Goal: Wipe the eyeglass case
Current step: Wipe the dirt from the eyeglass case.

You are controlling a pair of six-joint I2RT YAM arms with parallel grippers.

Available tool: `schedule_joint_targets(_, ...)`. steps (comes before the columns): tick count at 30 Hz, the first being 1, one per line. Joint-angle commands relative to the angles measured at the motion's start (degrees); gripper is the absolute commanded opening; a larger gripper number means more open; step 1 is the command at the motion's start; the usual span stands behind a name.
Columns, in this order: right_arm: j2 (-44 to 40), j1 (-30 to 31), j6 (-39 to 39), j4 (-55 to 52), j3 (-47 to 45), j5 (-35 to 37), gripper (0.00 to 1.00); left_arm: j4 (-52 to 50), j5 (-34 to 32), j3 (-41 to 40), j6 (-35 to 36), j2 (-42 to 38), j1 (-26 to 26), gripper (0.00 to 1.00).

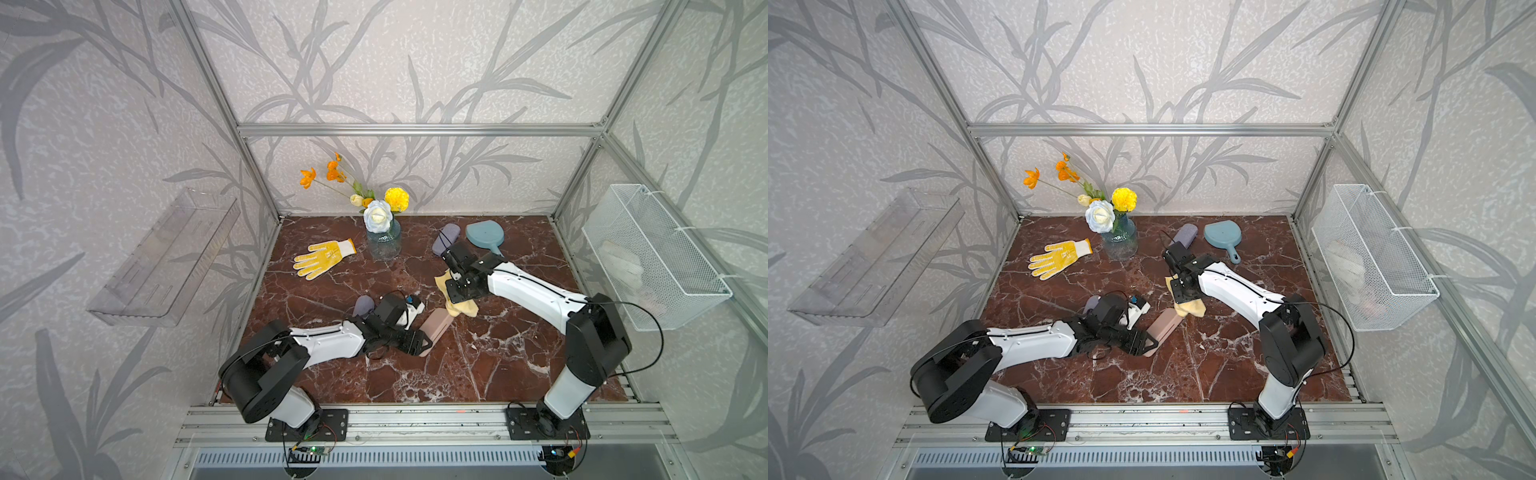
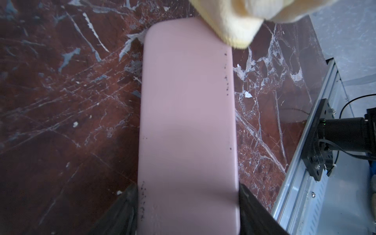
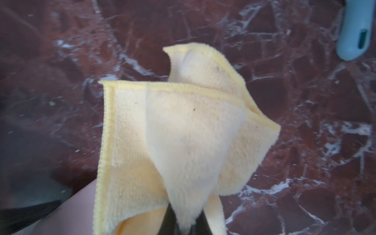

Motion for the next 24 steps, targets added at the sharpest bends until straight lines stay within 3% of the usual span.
schedule_joint_targets(1, -1.6, 2.4, 5.3, -0.5, -1.0, -11.4, 0.0, -8.2, -10.4, -0.5, 1.6, 2.6, -2.9, 0.06)
schedule_joint_targets(5, 0.1, 2.2, 11.0, 4.2, -5.0, -17.5, 0.0, -9.2, -19.3, -0.8, 1.7, 0.2, -7.7, 0.06)
schedule_joint_targets(10, 4.6, -2.0, 11.6, 9.1, -12.1, -22.5, 0.0, -8.5, -28.9, -2.6, 2.9, -1.9, -13.3, 0.07)
schedule_joint_targets(12, 6.5, -4.4, 8.6, 7.0, -13.2, -17.3, 0.0, -7.8, -31.7, -3.0, 4.5, -2.0, -14.9, 0.08)
schedule_joint_targets(14, 7.4, -6.1, 5.1, 2.8, -12.3, -5.2, 0.0, -7.0, -33.9, -3.3, 6.3, -2.0, -16.6, 0.08)
schedule_joint_targets(16, 6.1, -6.3, 3.1, -0.3, -10.2, 5.8, 0.0, -6.7, -35.1, -3.4, 6.9, -1.8, -17.6, 0.08)
schedule_joint_targets(18, 3.3, -4.7, 1.9, -1.9, -7.9, 11.6, 0.0, -6.7, -35.8, -3.3, 7.3, -1.5, -18.1, 0.08)
schedule_joint_targets(21, 0.7, -0.2, -0.1, -4.0, -3.2, 12.7, 0.0, -6.6, -37.2, -3.1, 8.1, -1.3, -19.0, 0.08)
schedule_joint_targets(24, -1.7, 3.7, 1.5, -5.3, -0.5, 3.1, 0.0, -6.0, -39.2, -3.4, 8.7, -1.1, -20.2, 0.08)
